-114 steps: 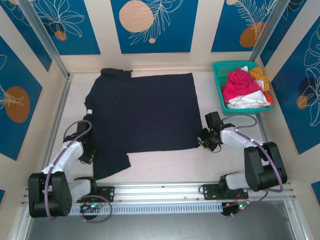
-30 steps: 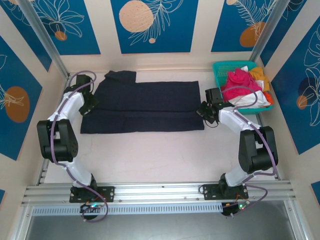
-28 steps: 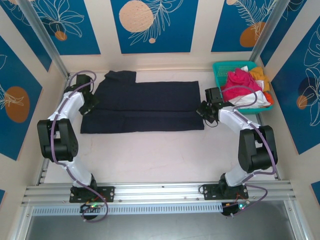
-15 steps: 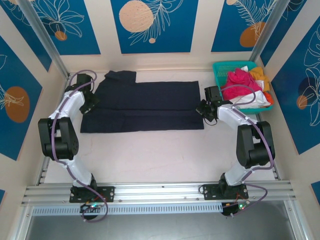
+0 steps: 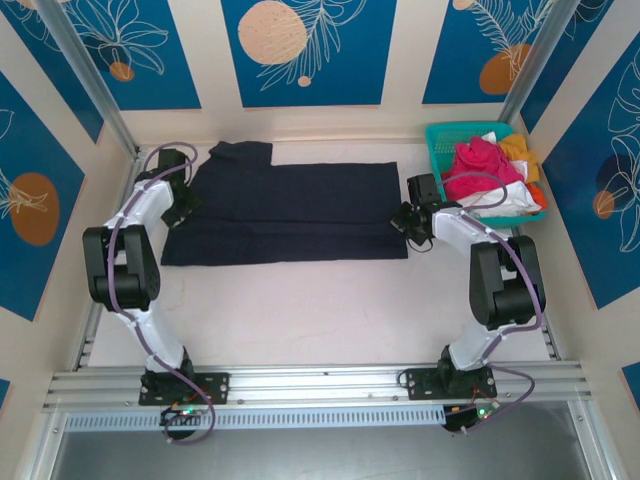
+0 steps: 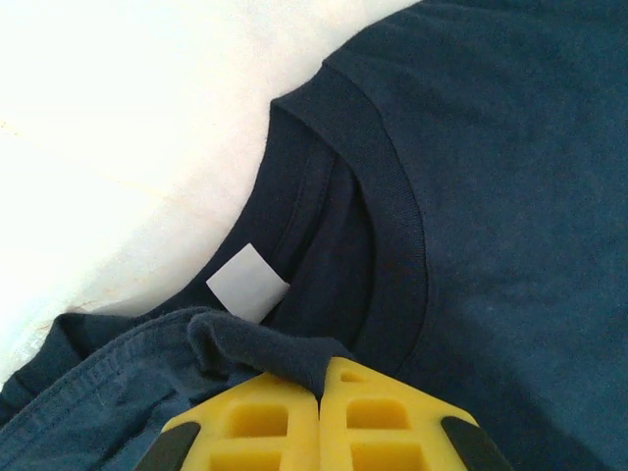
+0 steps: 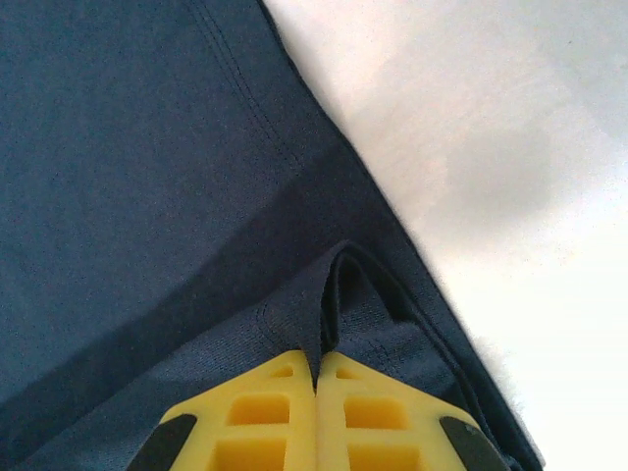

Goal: Fold and stack the t-shirts

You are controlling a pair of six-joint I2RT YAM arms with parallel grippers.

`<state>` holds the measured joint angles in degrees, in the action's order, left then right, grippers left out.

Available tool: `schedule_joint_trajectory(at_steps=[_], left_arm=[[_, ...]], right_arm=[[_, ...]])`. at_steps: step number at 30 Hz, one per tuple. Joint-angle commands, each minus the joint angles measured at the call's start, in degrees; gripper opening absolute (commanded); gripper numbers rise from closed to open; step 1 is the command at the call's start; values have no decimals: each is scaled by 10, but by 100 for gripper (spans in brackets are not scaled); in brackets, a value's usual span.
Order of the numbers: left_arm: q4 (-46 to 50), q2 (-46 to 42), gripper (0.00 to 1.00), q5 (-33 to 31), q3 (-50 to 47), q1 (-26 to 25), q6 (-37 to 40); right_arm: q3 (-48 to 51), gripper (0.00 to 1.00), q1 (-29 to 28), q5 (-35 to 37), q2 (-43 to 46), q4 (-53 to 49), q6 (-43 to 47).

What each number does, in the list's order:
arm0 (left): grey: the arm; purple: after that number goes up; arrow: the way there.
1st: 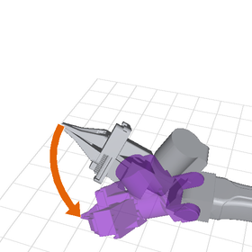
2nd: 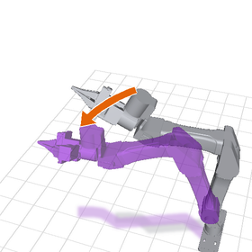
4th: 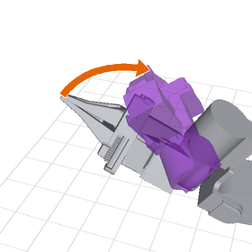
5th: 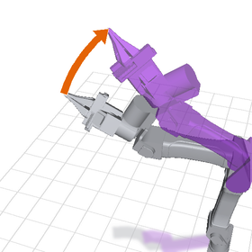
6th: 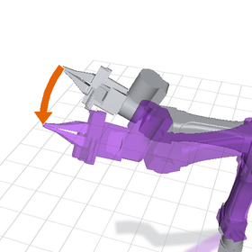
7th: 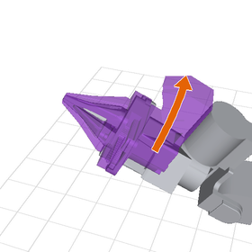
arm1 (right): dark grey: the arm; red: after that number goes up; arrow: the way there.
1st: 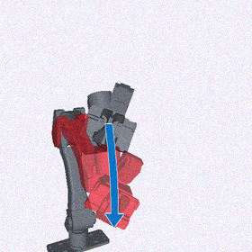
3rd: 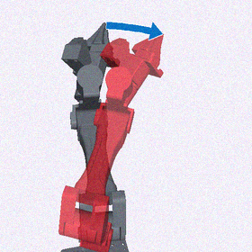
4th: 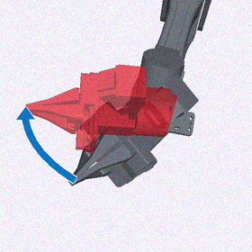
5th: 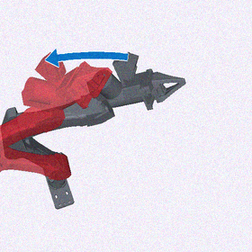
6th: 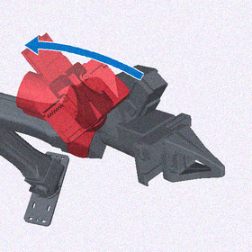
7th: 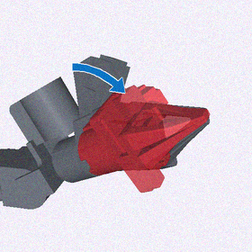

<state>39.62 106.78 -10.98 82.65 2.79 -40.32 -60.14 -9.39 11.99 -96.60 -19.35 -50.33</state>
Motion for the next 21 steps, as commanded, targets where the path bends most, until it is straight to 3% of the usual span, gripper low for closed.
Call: schedule_joint_trajectory(at_steps=[1,21], left_arm=[[-9,15,0,-16,23,8,6],[-29,39,0,26,53,8,13]], right_arm=[[-19,0,7,7,-12,3,-3],[-7,0,10,14,-1,9,-5]])
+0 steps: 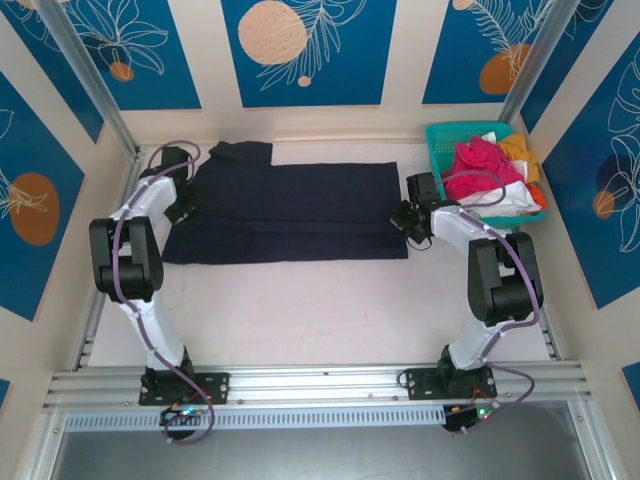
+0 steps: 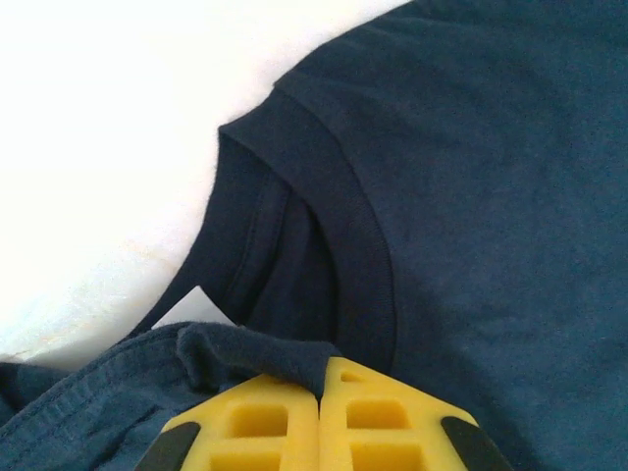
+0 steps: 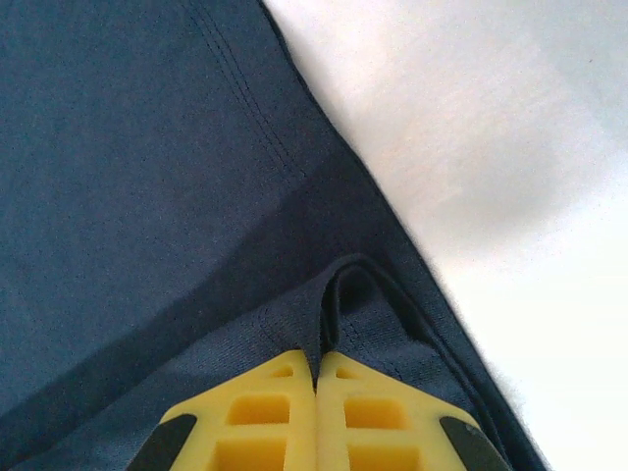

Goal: Fold and stack the t-shirts

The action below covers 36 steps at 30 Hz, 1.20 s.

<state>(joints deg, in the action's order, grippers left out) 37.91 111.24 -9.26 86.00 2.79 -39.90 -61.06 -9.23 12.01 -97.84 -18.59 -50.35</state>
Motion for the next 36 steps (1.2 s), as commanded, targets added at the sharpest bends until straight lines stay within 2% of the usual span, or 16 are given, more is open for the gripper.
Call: schedule_joint_trajectory(at_steps=[1,19,22,24,26,29,30,32,34,35,36], left_arm=[[-12,-9,0,14,20,8,7],[-16,36,0,8,41,8,9],[-19,45,0,16,39,8,5],[-20,51,0,23,38,8,4],[-24,52,10,29,35,8,4],[-39,43,38,43,24,8,7],[-45,37,46,48,18,7,7],[-63,18,72,62,1,7,9],[-76,-6,94,64,-15,1,9],[-84,-19,100,59,-26,-7,13],[-92,-30,100,54,-36,-14,18]], right_arm=[[3,0,8,13,13,1,-5],[1,0,11,6,-9,4,-9],[-1,5,10,2,-14,7,-11],[-1,16,10,-3,-15,15,-7],[1,37,10,-11,-8,26,0],[15,60,4,-15,20,50,11],[22,64,2,-12,31,57,13],[38,71,-8,6,58,71,17],[52,73,-31,31,78,88,29],[53,73,-45,46,82,90,37],[52,73,-59,57,79,90,42]])
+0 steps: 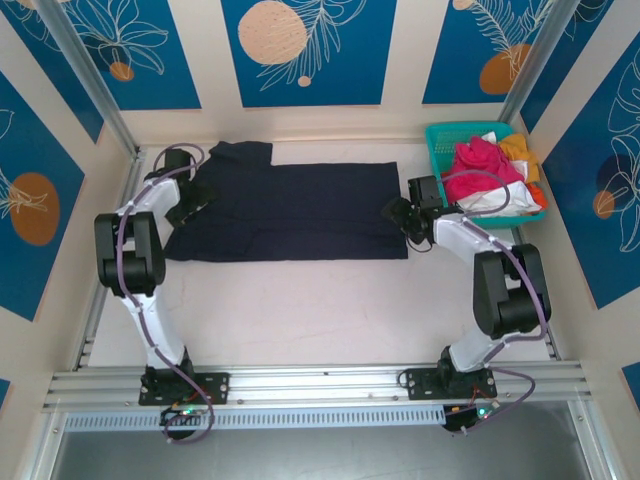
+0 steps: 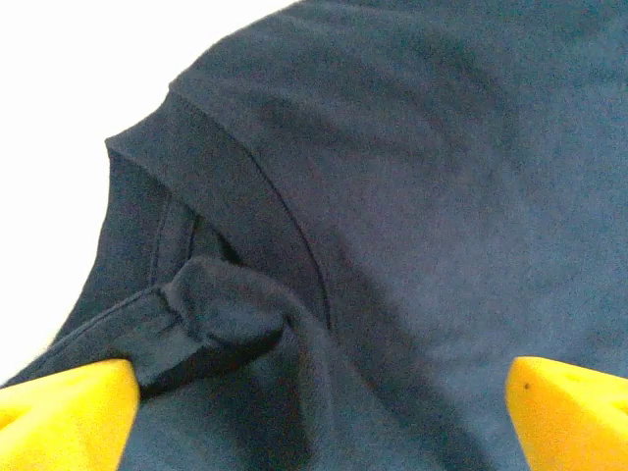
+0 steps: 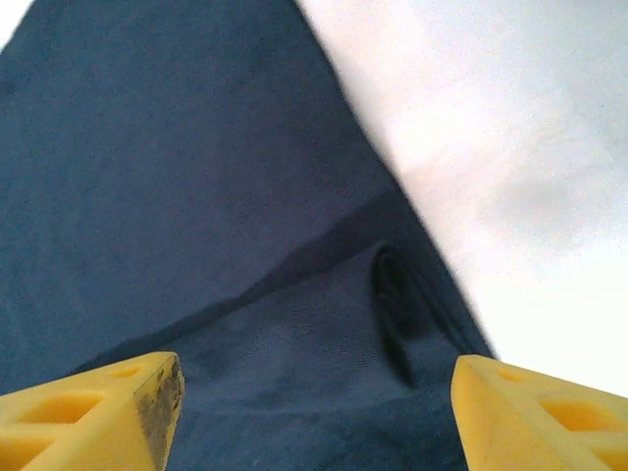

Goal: Fold and stack the t-shirts

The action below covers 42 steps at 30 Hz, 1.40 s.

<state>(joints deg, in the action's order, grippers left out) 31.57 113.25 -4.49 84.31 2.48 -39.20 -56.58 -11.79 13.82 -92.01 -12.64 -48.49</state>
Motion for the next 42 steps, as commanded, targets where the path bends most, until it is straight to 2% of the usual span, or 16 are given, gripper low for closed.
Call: schedule_joint_trajectory(at_steps=[1,4,8,12,16,23,30,34,38,42], left_arm=[[-36,-59,100,3,-31,-19,14],[-50,-70,100,11,-60,-35,5],[-62,-51,94,44,-89,-42,-15],[-72,-34,93,51,-118,-42,-23],[-84,-49,93,57,-166,-42,-25],[-98,-113,93,92,-282,-43,-39],[-77,-212,93,101,-392,-49,-54],[-73,-229,94,79,-396,-49,-40],[-74,-194,95,80,-368,-49,-33],[-73,-173,95,35,-359,-49,-17]], right_arm=[[2,72,-48,43,11,31,31],[-24,70,-80,28,-33,24,23],[-65,66,-108,-3,-102,14,20],[-74,62,-101,-29,-134,5,-5],[-37,60,-81,-43,-119,-3,-27],[39,59,-79,-30,-55,-57,-33],[113,59,-85,-35,22,-89,-61],[111,59,-83,-43,40,-75,-57],[71,59,-78,-49,4,-61,-55],[34,59,-73,-44,-29,-50,-47]])
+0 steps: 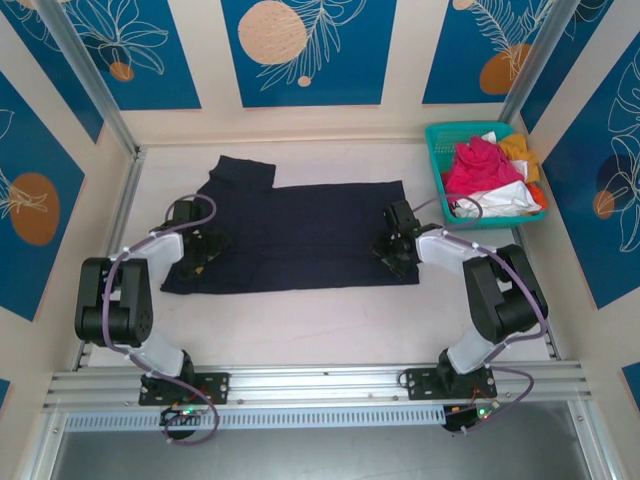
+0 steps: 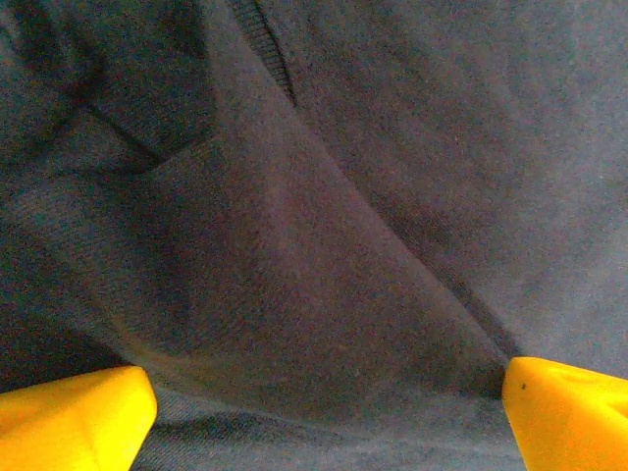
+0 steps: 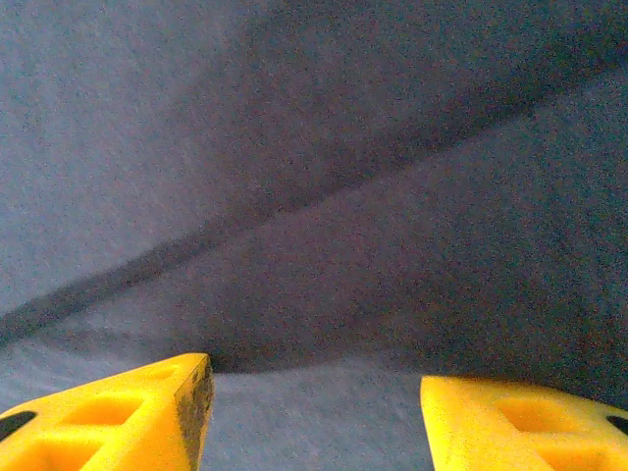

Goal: Fold and stack the t-shirts

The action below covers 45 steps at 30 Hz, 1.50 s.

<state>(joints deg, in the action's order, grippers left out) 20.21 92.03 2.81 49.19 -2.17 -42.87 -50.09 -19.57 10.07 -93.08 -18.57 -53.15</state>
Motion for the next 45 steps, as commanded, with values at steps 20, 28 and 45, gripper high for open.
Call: schedule_joint_trajectory(at_steps=[20,28,45], left_arm=[[29,33,96,-47,-10,-2,39],[40,-28,100,6,34,-5,34],[2,129,100,-4,139,-8,35]], right_arm=[[-179,62,67,-17,-142,42,61],[-139,65,37,-5,-58,57,89],[-117,65,-4,-40,-131,81,58]])
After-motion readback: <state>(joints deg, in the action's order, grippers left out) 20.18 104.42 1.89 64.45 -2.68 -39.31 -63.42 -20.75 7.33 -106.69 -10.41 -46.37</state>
